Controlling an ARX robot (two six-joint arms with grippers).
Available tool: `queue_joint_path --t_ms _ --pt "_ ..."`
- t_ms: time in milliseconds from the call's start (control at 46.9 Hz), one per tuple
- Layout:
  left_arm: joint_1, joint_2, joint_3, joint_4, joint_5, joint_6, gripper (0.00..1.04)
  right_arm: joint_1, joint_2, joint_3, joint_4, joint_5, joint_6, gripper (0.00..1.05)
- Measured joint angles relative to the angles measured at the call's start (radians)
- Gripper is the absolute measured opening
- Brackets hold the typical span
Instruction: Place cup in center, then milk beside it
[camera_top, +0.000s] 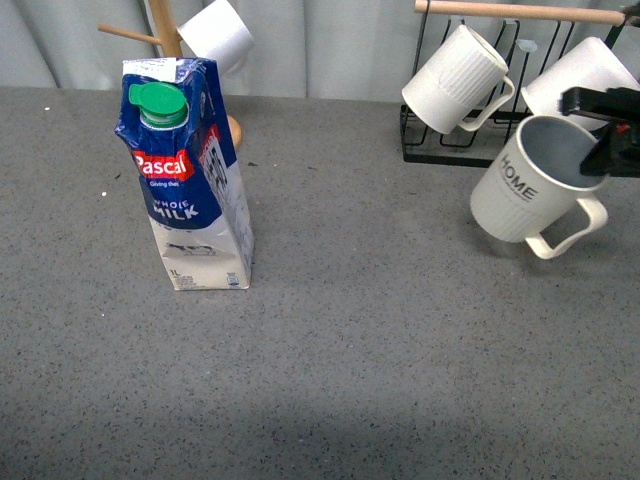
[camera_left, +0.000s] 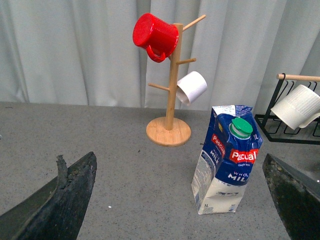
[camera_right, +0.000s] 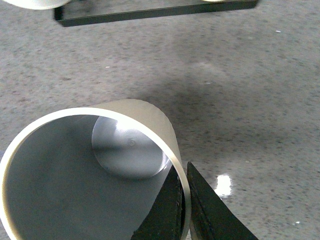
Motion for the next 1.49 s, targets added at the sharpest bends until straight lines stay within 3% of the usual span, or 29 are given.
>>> queue_joint_path --t_ms 427,704,1067,1408,1493 --pt "0.0 0.0 0.0 0.0 0.0 0.0 0.98 0.166 0.158 0.135 -0.087 0.032 0.068 0.01" --pt "0.0 0.0 0.0 0.0 0.0 0.0 0.98 0.185 0.165 0.162 -0.106 0.034 0.067 0.03" --pt "0.0 0.0 0.0 0.0 0.0 0.0 0.98 0.166 0.126 0.141 -0.074 -0.004 0.075 0.49" --pt "0.0 0.0 0.0 0.0 0.0 0.0 0.98 0.114 -0.051 0.043 0.079 0.01 0.086 0.97" --pt "0.0 0.0 0.0 0.0 0.0 0.0 0.98 0.098 -0.1 -0.005 0.154 0.09 0.076 0.95"
